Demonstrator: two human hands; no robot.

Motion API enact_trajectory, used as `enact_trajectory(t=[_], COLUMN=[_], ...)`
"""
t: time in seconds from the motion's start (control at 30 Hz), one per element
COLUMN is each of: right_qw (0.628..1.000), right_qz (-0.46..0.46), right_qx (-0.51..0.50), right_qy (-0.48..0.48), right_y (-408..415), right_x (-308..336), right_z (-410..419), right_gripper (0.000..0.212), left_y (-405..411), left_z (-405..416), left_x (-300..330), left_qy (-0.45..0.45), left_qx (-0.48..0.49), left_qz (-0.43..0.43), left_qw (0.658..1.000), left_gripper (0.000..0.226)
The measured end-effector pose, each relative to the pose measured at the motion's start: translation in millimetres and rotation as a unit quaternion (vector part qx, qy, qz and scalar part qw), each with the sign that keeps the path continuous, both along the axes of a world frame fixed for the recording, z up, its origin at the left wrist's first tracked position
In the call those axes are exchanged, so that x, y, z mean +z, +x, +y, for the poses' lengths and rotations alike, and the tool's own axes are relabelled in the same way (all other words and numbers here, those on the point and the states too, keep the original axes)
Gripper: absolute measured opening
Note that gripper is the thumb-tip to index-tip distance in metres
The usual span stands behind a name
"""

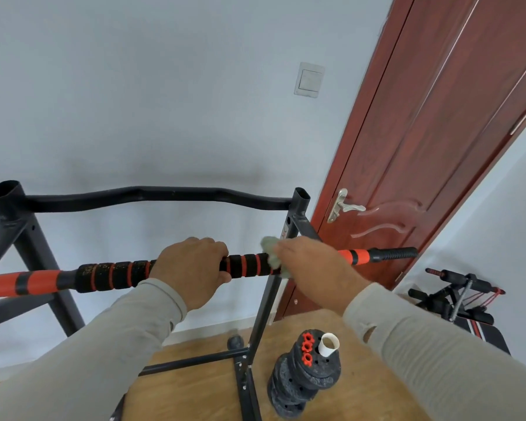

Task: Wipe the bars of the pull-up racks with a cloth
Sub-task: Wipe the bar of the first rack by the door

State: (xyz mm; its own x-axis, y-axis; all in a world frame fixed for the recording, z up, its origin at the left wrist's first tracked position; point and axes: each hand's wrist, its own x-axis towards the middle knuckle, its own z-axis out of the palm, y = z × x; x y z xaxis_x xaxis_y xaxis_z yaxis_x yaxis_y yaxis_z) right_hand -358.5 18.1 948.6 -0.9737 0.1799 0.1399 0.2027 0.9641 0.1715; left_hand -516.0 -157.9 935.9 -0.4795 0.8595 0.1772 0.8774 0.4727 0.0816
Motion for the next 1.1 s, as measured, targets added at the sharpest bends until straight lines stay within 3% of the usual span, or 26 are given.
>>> enact_trajectory(t=[0.1,0.23,0.4,0.53,0.6,0.67,0.73,0.9,1.03,1.1], right_qw=[0.992,0.983,0.991,0.989,0.989,0.987,0.988,0.990,0.990,0.989], right_qz=[-0.064,-0.063,0.050,0.129,0.107,0.066,0.046,0.058,-0.036,-0.059], right_qx=[-0.098,-0.136,-0.115,-0.043,-0.032,-0.016,-0.002,-0.040,-0.040,-0.094], right_qy=[0.054,0.104,-0.053,-0.055,-0.101,-0.147,-0.149,-0.121,-0.134,-0.101], right_y=[22.1,23.4,-6.8,-28.2,-27.0,-17.9,-11.4,-13.5,-8.8,-2.2], right_x=[20.8,21.4,-1.8,-16.6,-11.7,-8.6,-7.3,-22.9,-5.5,2.9], right_z=[28.4,33.3,-6.6,-49.8,-45.0,-28.5,-13.8,-5.8,9.3,24.0], right_gripper=[0.026,0.023,0.014,0.017,0.027,0.021,0.018,0.040,0.027,0.024], left_y=[1.9,3.0,3.6,3.1,-0.8,-8.6,-15.8,-15.3,-17.3,-18.1], left_z=[-0.1,0.4,0.2,-1.9,-8.0,-17.5,-26.6,-30.1,-30.6,-30.6], left_x=[1.5,1.5,1.6,2.1,3.9,6.7,9.2,12.2,12.2,10.8], left_qy=[-0.004,-0.005,-0.004,-0.003,-0.011,-0.028,-0.043,-0.057,-0.060,-0.058], left_qx=[0.002,0.003,0.003,-0.003,-0.005,0.007,0.023,0.027,0.027,0.024], left_qz=[-0.004,-0.002,0.001,-0.001,-0.009,-0.008,-0.008,-0.002,-0.010,-0.009], left_qw=[1.000,1.000,1.000,1.000,1.000,1.000,0.999,0.998,0.998,0.998], left_gripper=[0.027,0.027,0.026,0.026,0.031,0.036,0.034,0.029,0.031,0.031])
